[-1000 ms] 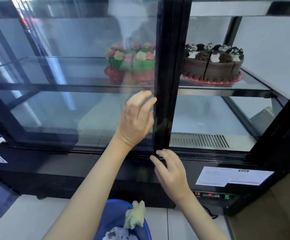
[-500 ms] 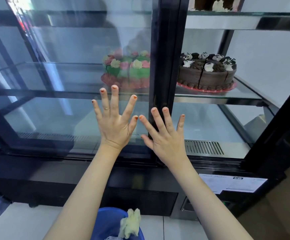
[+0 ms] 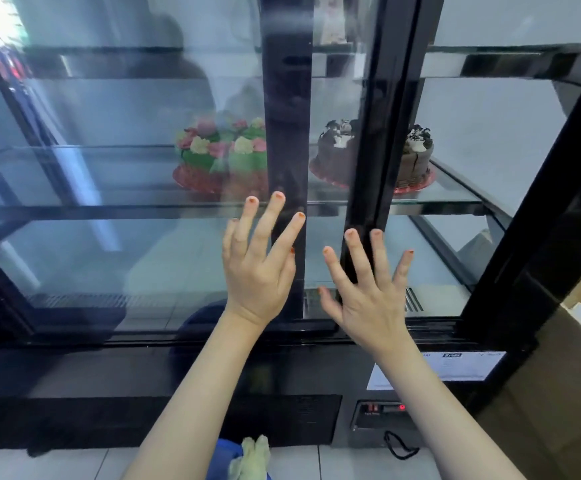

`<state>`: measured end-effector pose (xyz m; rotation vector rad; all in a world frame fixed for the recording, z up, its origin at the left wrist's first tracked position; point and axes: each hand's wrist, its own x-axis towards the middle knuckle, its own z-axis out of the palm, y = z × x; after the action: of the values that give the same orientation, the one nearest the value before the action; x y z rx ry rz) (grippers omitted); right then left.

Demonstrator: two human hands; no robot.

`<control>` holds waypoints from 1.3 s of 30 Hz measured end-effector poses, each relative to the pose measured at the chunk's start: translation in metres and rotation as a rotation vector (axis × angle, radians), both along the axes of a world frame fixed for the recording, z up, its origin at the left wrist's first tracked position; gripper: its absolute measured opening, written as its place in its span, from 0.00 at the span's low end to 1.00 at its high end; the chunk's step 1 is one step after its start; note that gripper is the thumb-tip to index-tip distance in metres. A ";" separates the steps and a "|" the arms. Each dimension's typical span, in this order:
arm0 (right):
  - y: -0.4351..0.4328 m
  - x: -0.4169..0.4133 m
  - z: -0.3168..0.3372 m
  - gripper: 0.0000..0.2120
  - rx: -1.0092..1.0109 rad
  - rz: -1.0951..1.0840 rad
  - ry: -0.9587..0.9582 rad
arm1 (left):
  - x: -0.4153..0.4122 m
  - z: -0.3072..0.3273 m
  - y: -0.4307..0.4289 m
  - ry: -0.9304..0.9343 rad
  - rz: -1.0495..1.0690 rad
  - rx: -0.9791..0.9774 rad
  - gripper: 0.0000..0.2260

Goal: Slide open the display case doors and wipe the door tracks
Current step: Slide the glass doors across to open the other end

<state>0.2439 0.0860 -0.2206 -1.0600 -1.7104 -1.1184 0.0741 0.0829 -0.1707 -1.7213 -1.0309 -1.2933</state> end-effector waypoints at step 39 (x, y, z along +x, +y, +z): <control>0.027 0.102 0.017 0.33 0.128 -0.107 -0.119 | 0.083 0.010 0.021 -0.051 0.265 -0.007 0.25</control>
<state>0.3460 0.1130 -0.2039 -1.0321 -1.6648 -1.3649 0.1570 0.1034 -0.1605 -1.5034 -1.2475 -1.1687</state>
